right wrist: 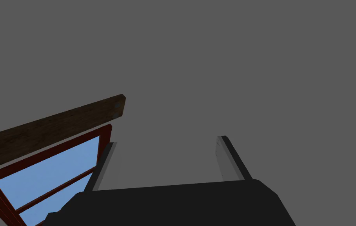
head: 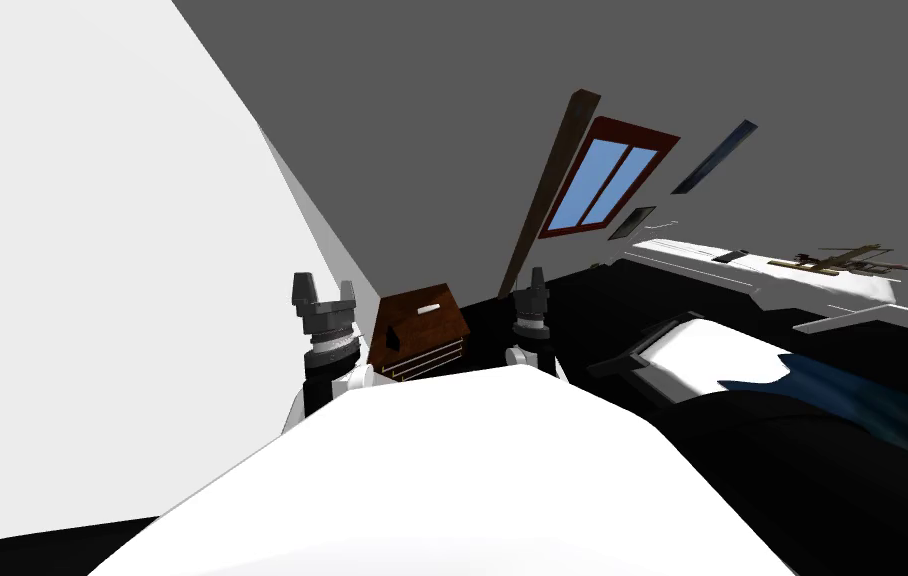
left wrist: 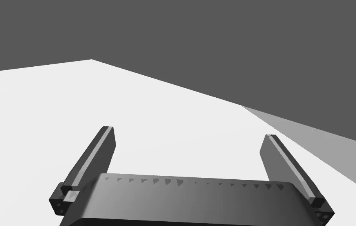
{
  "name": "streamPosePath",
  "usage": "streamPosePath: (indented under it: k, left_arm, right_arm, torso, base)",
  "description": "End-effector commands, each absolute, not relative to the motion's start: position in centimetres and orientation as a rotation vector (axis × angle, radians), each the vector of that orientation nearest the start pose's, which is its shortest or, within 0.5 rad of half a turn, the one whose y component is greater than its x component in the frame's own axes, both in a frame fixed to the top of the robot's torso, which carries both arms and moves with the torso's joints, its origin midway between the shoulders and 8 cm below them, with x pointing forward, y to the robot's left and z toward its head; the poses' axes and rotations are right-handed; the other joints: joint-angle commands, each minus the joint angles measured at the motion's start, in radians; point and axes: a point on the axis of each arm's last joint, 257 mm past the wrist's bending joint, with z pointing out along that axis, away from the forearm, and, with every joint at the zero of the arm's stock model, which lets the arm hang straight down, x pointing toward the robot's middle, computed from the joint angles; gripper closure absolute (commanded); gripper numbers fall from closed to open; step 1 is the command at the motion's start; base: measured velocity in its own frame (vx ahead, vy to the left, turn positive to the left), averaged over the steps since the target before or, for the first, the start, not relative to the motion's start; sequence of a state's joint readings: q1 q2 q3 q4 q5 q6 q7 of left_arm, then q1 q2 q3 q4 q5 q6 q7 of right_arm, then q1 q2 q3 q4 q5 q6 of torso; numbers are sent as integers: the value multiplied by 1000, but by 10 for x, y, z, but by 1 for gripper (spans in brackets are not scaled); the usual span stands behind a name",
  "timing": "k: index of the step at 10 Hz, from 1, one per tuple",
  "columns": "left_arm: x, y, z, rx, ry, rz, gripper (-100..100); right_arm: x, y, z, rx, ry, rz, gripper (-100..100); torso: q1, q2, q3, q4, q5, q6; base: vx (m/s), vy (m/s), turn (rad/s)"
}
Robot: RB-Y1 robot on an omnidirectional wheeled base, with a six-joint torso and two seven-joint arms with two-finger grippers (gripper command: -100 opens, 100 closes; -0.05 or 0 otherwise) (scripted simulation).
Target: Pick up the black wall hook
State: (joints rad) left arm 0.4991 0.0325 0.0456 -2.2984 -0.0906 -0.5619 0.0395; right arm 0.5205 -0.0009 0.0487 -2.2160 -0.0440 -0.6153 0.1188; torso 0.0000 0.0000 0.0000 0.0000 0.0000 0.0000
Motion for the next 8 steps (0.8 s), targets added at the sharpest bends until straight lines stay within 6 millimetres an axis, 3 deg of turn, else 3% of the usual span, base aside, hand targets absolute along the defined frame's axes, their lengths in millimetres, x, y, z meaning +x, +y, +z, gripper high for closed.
streamPosePath:
  k: [1,4,8]
  left_arm:
    - [342,274,21,-547,693,-1247,-100]
    - [360,274,-18,-598,796,-1221,-100]
    - [385,276,-91,-680,984,-1159,-100]
  right_arm:
    - [336,-271,11,624,590,1264,0]
    - [336,-271,11,624,590,1265,0]
    - [336,-271,11,624,590,1265,0]
  torso:
    - [0,0,0,0,0,0]
    - [-1,2,1,0,0,0]
    - [-2,1,1,0,0,0]
  base:
    - [-18,-8,-33]
    - [-29,-24,-35]
    - [-24,-34,-54]
